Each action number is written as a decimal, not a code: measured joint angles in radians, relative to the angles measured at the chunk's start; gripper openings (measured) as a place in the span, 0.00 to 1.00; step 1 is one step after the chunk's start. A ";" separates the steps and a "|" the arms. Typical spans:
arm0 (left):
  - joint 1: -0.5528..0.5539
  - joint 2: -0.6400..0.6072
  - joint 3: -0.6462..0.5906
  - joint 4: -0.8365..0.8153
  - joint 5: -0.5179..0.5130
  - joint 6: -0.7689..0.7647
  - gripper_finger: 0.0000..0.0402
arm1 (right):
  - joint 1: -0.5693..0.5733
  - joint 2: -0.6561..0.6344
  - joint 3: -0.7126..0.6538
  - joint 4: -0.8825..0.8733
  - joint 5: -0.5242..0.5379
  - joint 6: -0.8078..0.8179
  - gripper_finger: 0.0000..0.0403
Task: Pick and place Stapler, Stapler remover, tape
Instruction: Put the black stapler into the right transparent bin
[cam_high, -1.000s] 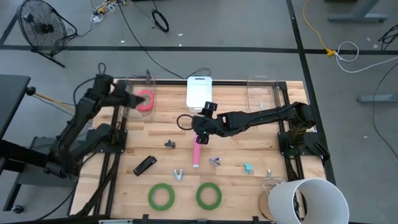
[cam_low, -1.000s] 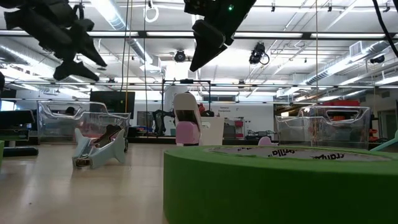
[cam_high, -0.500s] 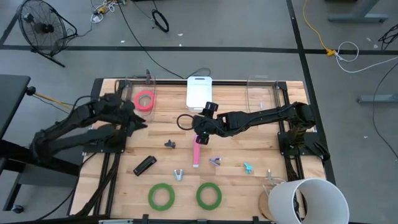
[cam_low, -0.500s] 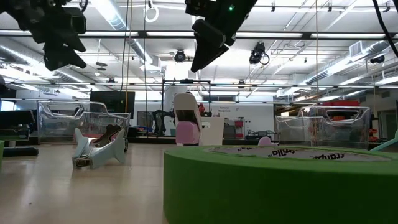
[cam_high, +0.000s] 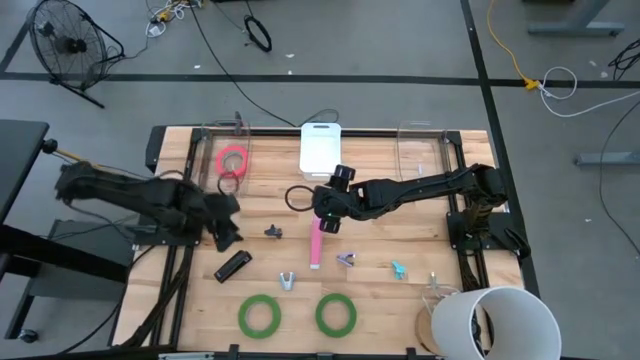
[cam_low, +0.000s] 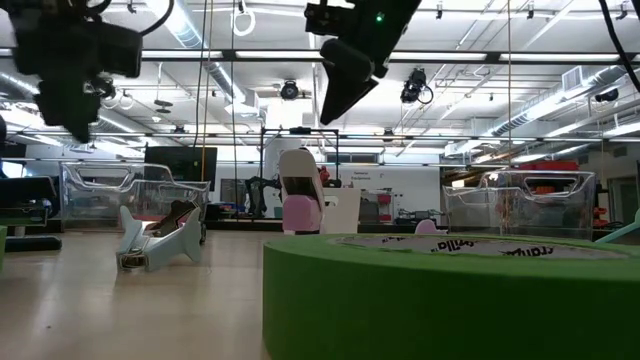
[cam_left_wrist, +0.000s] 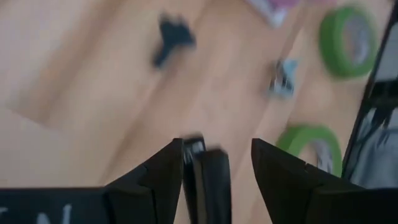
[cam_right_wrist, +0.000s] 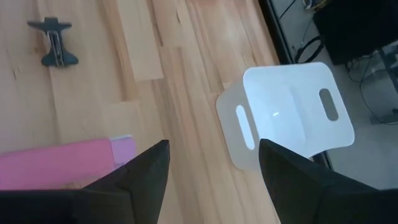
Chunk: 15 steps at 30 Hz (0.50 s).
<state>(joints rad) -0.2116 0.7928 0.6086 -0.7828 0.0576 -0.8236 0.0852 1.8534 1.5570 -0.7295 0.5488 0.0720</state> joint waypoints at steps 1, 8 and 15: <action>-0.032 0.025 0.000 0.000 0.006 -0.035 0.48 | 0.000 0.000 0.000 -0.003 0.000 0.000 0.61; -0.202 0.172 0.000 0.007 -0.008 -0.216 0.48 | 0.000 0.000 0.000 -0.005 0.000 0.000 0.61; -0.304 0.263 0.000 0.022 0.014 -0.354 0.48 | 0.000 0.000 0.000 -0.003 0.001 -0.001 0.61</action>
<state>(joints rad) -0.5152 1.0560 0.6083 -0.7607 0.0713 -1.1774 0.0850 1.8534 1.5570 -0.7326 0.5495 0.0708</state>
